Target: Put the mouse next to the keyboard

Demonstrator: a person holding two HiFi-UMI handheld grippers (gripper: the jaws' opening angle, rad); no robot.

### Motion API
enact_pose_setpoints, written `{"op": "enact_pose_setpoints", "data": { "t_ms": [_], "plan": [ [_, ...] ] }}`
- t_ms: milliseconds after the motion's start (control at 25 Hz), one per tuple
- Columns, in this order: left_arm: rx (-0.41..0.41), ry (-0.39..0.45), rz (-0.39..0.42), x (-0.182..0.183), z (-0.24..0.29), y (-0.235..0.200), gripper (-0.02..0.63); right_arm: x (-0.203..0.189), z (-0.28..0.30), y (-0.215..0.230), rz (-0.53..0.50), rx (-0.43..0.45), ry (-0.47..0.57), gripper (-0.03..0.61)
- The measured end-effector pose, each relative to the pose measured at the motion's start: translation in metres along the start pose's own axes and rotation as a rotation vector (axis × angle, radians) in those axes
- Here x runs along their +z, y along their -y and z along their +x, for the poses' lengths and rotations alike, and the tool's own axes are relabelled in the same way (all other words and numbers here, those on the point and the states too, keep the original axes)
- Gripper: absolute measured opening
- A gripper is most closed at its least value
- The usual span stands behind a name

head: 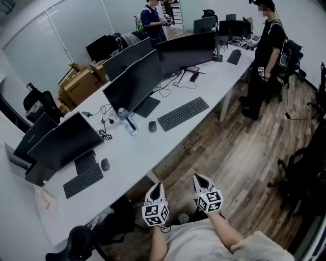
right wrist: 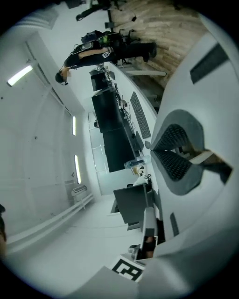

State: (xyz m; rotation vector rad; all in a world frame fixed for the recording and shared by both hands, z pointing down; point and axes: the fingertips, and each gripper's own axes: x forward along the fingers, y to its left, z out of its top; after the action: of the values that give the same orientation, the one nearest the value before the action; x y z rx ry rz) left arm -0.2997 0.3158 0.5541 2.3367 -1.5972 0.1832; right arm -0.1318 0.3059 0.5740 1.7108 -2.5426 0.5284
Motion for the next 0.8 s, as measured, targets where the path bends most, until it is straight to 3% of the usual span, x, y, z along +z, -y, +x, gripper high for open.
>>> {"op": "enact_pose_setpoints", "data": {
  "t_ms": [200, 600, 800],
  "plan": [
    [-0.014, -0.013, 0.001, -0.007, -0.001, 0.003, 0.025, -0.002, -0.003, 0.001, -0.013, 0.008, -0.002, 0.013],
    [-0.019, -0.024, -0.033, -0.017, -0.006, 0.002, 0.029, -0.02, -0.01, -0.012, 0.03, 0.07, -0.025, 0.132],
    [-0.013, -0.027, -0.023, -0.017, -0.001, 0.003, 0.14, -0.027, -0.01, -0.009, 0.022, 0.071, -0.055, 0.186]
  ]
}}
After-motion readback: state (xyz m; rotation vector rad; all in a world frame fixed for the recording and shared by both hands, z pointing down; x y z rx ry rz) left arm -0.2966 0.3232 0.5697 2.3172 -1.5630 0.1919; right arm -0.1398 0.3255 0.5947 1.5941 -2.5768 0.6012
